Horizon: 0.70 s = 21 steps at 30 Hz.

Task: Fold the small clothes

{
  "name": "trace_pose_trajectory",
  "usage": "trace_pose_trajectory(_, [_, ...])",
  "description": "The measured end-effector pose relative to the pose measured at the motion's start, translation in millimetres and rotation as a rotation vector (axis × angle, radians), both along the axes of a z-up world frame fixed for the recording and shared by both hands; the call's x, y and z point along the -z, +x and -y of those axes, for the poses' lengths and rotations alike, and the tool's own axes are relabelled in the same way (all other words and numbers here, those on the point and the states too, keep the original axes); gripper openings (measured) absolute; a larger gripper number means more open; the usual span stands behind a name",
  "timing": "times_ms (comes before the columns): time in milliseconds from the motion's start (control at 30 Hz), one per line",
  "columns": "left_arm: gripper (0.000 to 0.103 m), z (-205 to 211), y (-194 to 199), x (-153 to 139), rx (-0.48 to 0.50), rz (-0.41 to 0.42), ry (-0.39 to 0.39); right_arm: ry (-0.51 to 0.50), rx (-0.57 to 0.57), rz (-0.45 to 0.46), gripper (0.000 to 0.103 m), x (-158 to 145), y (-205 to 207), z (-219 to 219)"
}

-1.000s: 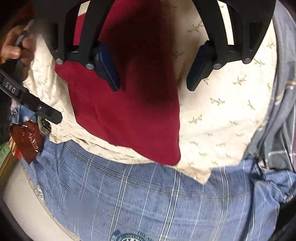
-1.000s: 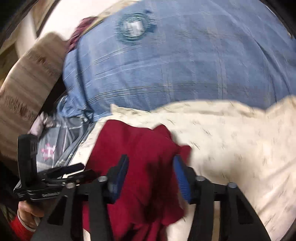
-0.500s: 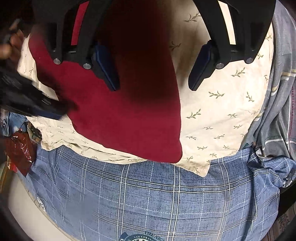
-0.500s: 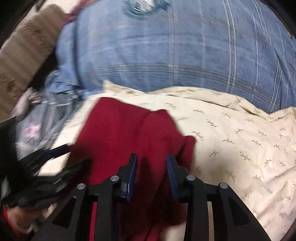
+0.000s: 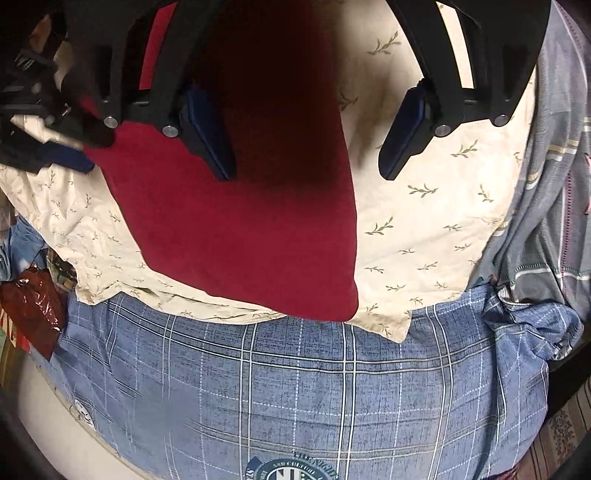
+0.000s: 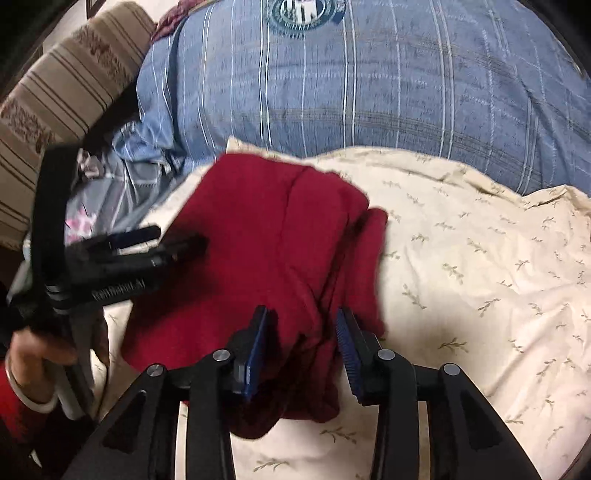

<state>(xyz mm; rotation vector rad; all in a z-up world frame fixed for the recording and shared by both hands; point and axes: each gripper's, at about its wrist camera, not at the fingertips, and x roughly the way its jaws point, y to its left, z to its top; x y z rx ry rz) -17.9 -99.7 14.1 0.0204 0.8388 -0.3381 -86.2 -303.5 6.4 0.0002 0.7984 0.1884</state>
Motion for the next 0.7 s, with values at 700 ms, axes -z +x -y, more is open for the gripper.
trace_pose_trajectory(700, [0.081,-13,-28,-17,-0.065,0.077,0.036,0.045,0.090,0.064,0.071,-16,-3,-7])
